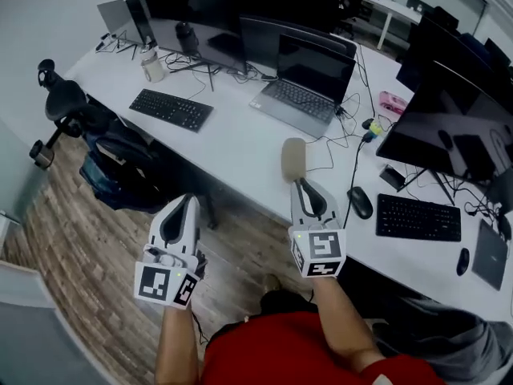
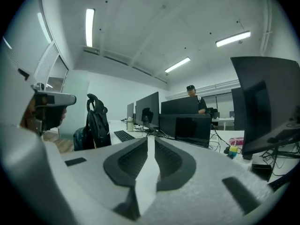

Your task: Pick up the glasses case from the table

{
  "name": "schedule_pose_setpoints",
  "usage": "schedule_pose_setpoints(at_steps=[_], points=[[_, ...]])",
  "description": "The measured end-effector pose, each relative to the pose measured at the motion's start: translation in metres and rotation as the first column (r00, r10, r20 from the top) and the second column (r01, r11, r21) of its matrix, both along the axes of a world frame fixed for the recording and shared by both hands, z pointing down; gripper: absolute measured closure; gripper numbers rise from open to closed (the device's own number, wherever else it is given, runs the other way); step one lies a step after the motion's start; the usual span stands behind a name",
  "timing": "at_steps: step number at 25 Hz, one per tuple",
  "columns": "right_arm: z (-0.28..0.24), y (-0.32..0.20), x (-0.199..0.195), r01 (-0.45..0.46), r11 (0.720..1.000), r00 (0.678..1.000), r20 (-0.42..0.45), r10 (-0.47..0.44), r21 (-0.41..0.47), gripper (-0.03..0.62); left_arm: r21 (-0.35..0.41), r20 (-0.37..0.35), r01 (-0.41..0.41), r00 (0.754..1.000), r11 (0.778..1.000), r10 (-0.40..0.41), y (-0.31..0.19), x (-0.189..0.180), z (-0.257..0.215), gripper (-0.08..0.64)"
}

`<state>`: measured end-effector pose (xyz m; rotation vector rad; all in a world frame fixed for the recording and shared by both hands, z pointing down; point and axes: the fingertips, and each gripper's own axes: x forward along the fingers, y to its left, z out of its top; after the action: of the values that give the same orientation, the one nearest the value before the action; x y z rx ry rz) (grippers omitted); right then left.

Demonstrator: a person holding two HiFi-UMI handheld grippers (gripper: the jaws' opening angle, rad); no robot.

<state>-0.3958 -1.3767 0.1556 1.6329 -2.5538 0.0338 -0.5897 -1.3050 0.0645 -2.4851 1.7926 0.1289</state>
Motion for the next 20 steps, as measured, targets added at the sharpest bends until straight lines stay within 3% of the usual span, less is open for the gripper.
schedule_pose_setpoints(at_steps=[5, 10, 13, 16, 20], points=[[0.041, -0.063, 0.003, -0.051, 0.992, 0.998, -0.047, 0.046, -0.113, 0.458, -0.036, -0.007, -0.003, 1.0, 0.999, 0.003, -0.064, 0.001, 0.014, 0.55], [0.09, -0.105, 0.004, -0.098, 0.961, 0.993, -0.091, 0.077, -0.26, 0.344, -0.07, -0.01, -0.052, 0.999, 0.996, 0.051, -0.112, 0.001, 0.027, 0.551], [0.116, -0.126, 0.002, -0.129, 0.935, 0.988, -0.118, 0.095, -0.331, 0.257, -0.084, -0.016, -0.104, 0.995, 0.991, 0.103, -0.141, -0.002, 0.035, 0.551], [0.139, -0.148, 0.001, -0.175, 0.907, 0.981, -0.143, 0.129, -0.383, 0.214, -0.098, -0.025, -0.18, 0.984, 0.979, 0.179, -0.171, -0.003, 0.045, 0.551], [0.176, -0.169, 0.001, -0.254, 0.842, 0.964, -0.197, 0.179, -0.477, 0.159, -0.118, -0.04, -0.299, 0.954, 0.947, 0.297, -0.207, -0.003, 0.058, 0.551]])
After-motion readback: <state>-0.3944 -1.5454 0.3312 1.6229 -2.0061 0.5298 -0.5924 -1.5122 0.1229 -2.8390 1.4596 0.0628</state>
